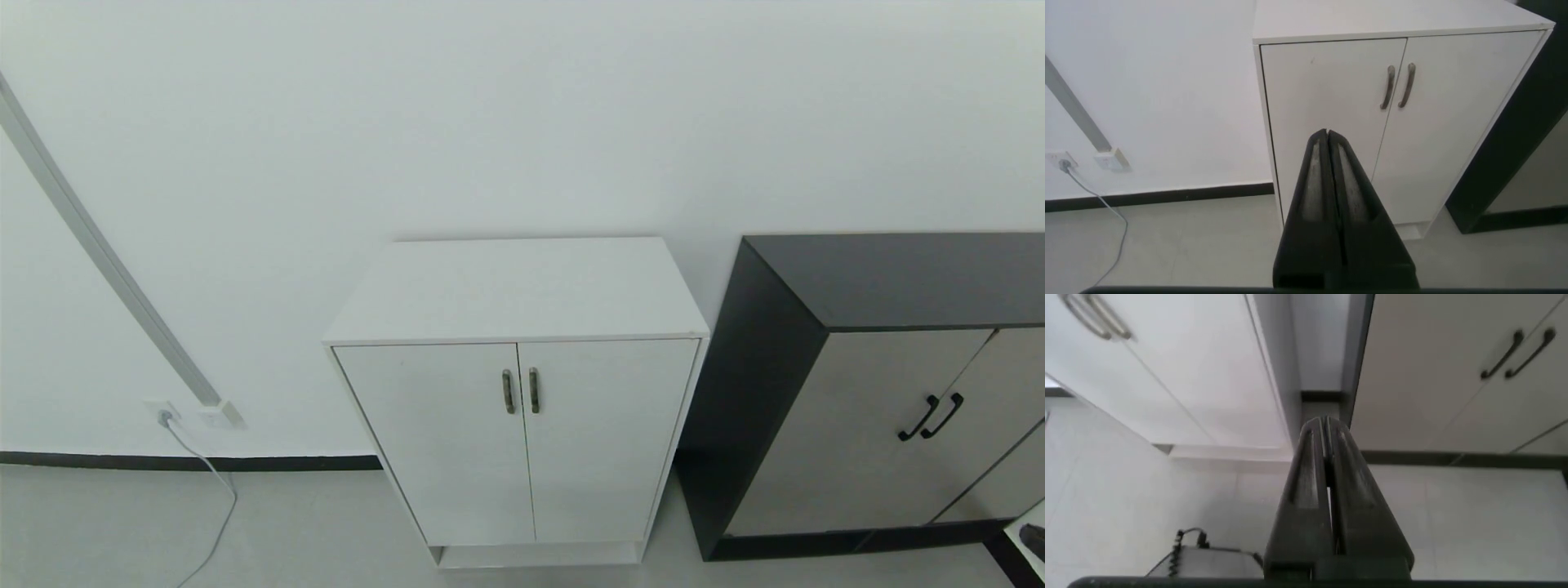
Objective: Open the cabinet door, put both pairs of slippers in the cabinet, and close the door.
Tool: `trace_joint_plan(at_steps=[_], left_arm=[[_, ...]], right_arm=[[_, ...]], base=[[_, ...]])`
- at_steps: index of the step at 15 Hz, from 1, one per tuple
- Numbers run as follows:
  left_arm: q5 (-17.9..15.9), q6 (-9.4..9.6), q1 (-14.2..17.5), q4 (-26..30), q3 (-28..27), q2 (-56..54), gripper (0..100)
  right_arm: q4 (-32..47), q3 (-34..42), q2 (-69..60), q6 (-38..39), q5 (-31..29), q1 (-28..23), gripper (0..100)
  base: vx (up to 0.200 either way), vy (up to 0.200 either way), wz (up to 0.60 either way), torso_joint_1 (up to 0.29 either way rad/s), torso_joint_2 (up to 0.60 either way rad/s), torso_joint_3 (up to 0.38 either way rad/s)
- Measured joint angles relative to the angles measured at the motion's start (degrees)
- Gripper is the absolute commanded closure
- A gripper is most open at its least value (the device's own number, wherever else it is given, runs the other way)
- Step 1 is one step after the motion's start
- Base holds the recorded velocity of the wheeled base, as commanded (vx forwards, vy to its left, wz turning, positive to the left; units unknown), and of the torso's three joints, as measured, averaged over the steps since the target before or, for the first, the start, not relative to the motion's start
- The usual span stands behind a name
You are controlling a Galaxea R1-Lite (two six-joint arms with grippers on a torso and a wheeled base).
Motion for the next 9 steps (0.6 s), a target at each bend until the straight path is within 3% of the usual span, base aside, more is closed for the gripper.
trace_joint_plan(at_steps=[5,9], left_arm=[[-0.1,0.09,0.0,0.0,0.0,0.0,100],[-0.1,0.09,0.0,0.0,0.0,0.0,100]], right_arm=[[15.4,1.9,-15.1,3.7,-1.8,-0.5,100],[21.5,2.1,-23.9,4.0,-16.0,-1.2,100]], base=[[0.0,0.0,0.0,0.0,0.0,0.0],[0.0,0.0,0.0,0.0,0.0,0.0]])
